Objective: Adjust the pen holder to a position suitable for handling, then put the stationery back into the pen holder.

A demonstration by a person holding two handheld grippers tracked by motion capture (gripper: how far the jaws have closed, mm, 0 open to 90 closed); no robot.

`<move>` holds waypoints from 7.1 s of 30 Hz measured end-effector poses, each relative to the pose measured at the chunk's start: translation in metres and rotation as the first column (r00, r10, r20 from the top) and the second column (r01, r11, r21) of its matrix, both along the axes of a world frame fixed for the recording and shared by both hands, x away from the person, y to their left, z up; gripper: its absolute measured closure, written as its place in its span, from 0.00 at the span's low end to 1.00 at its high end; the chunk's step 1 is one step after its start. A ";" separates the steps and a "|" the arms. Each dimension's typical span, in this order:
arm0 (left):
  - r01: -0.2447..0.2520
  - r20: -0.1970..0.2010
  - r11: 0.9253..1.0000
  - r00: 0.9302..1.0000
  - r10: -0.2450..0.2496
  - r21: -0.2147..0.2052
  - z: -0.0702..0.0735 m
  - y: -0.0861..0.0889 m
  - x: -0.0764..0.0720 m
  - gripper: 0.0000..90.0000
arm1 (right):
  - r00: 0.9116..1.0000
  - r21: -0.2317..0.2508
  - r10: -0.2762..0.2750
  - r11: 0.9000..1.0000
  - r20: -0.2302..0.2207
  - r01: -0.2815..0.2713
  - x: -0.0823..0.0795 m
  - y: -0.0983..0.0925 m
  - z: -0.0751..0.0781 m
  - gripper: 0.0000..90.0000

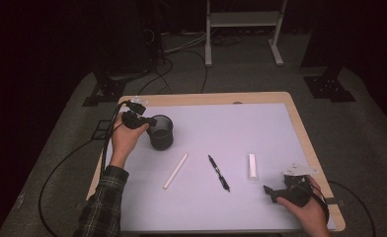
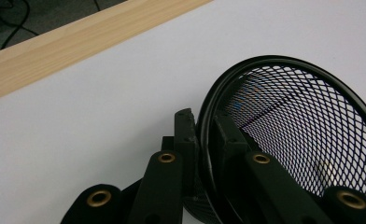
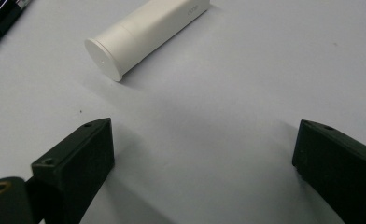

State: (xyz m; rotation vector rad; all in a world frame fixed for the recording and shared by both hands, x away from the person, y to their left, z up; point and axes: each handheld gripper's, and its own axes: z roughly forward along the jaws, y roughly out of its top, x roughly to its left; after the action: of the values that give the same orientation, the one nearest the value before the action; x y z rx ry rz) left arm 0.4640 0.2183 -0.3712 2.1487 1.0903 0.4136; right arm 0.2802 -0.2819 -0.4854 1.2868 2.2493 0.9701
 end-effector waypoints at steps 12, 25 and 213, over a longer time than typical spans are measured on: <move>0.040 0.009 0.999 0.999 -0.040 -0.005 0.013 -0.009 -0.017 0.91 | 1.000 0.000 0.000 1.000 0.000 0.000 0.000 0.000 0.000 0.05; 0.106 0.018 0.994 0.994 -0.106 0.009 0.024 -0.024 -0.038 0.91 | 1.000 0.000 0.000 1.000 -0.001 0.000 0.000 0.000 0.000 0.05; 0.227 -0.018 0.974 0.974 -0.228 -0.022 -0.027 -0.008 -0.179 0.21 | 1.000 -0.001 0.007 1.000 -0.006 -0.007 0.000 0.000 0.000 0.03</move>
State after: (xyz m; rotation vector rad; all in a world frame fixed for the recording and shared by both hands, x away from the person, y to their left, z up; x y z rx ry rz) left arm 0.2850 0.2108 -0.3986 2.2332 0.8420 0.2736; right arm 0.2806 -0.2815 -0.4855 1.2831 2.2600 0.9690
